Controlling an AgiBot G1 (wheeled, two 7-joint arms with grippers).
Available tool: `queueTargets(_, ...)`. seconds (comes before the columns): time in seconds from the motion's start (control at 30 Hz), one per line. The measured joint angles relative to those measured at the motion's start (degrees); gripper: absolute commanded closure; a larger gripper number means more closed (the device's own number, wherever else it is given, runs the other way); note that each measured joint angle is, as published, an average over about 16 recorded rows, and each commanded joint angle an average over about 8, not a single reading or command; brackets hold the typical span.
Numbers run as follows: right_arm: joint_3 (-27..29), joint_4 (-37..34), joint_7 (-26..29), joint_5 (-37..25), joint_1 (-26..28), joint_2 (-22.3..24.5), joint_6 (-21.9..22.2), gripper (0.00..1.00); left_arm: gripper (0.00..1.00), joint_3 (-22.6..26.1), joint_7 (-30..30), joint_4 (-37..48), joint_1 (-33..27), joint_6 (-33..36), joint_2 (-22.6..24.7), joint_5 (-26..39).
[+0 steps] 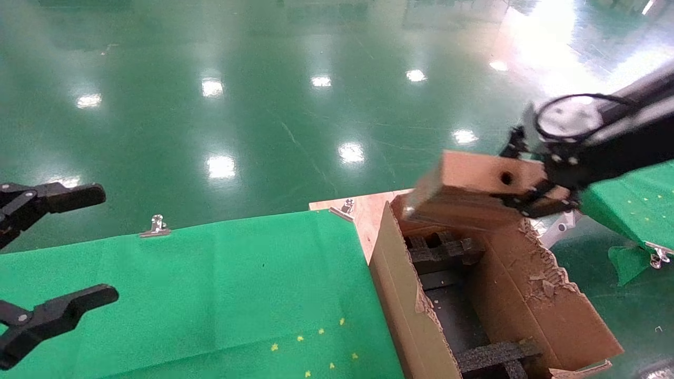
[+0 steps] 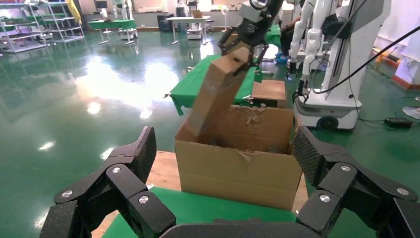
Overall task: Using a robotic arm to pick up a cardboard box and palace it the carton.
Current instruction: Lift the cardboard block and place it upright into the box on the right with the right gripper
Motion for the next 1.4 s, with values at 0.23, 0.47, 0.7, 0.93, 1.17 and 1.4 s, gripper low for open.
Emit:
queueTargets(0.23, -4.5, -0.5, 0.9, -0.9, 1.7, 4.9, 0.4, 1.0, 0.0, 0.0, 0.0, 0.0, 0.0, 0.0, 0.0, 0.0)
queueTargets(0.47, -6.8, -0.9, 1.6, -0.6, 2.0, 7.0, 1.1, 1.0, 0.0, 0.0, 0.0, 0.0, 0.0, 0.0, 0.0, 0.0)
queueTargets(0.7, -7.9, -3.2, 5.7, 1.3, -0.1, 7.5, 3.0, 1.0, 0.0, 0.0, 0.0, 0.0, 0.0, 0.0, 0.0, 0.0)
queueTargets(0.93, -9.0, -6.9, 14.4, 4.4, -4.4, 8.1, 7.2, 1.0, 0.0, 0.0, 0.0, 0.0, 0.0, 0.0, 0.0, 0.0)
queueTargets(1.17, -10.0, -8.8, 25.9, 6.6, -8.7, 9.7, 12.7, 1.0, 0.0, 0.0, 0.0, 0.0, 0.0, 0.0, 0.0, 0.0)
queueTargets(1.4, -10.8, -8.3, 35.0, 7.5, -11.1, 11.8, 16.9, 1.0, 0.0, 0.0, 0.0, 0.0, 0.0, 0.0, 0.0, 0.0)
